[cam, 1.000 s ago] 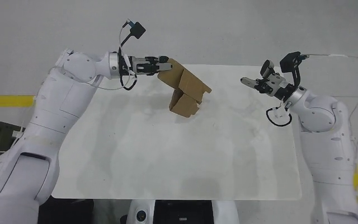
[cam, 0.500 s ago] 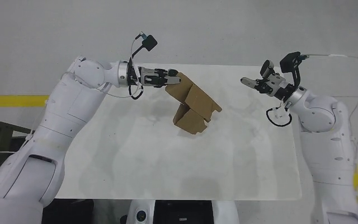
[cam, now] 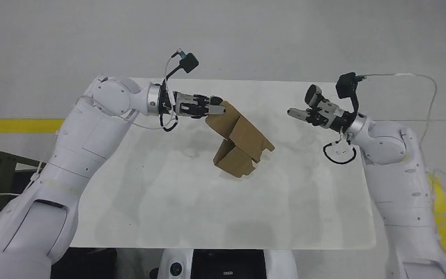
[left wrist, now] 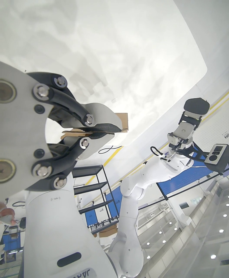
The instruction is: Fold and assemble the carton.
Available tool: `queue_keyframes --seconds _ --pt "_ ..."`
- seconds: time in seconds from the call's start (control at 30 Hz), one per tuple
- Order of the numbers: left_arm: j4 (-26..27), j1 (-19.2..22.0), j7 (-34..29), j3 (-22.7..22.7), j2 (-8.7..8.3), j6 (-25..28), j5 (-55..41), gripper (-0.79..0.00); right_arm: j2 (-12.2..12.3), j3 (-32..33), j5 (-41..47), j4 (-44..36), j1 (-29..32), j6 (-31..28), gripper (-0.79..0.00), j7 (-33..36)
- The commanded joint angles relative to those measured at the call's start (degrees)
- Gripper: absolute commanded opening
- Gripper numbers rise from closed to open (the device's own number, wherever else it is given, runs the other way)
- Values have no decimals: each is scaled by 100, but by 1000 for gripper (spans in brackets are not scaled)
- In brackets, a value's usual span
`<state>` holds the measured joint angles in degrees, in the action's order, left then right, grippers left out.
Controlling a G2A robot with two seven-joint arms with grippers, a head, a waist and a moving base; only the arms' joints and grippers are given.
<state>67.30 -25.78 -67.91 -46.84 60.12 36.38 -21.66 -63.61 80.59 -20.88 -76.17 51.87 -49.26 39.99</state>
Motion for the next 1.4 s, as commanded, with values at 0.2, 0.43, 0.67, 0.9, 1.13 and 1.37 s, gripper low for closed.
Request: queue_keyframes --seconds 0.2,0.43,0.67,0.9,1.13,1.37 --pt "90 -5 -52 91 -64 -53 -171 -785 11 -1011 1360 472 -585 -368 0 1136" --pt "142 35 -228 228 -122 -228 -475 -785 143 -2163 1768 509 -1114 -485 0 1020" --pt "161 62 -311 367 -183 -311 -684 -785 314 -3297 2010 679 -1648 -739 0 766" --pt "220 83 -312 546 -241 -311 -743 -785 470 -4382 2537 639 -2140 -875 0 631" --pt "286 133 -265 713 -303 -265 -809 -785 607 -5118 3037 634 -2546 -875 -77 630" --pt "344 203 -248 858 -373 -248 -864 -785 685 -5655 3431 584 -2817 -875 -462 630"
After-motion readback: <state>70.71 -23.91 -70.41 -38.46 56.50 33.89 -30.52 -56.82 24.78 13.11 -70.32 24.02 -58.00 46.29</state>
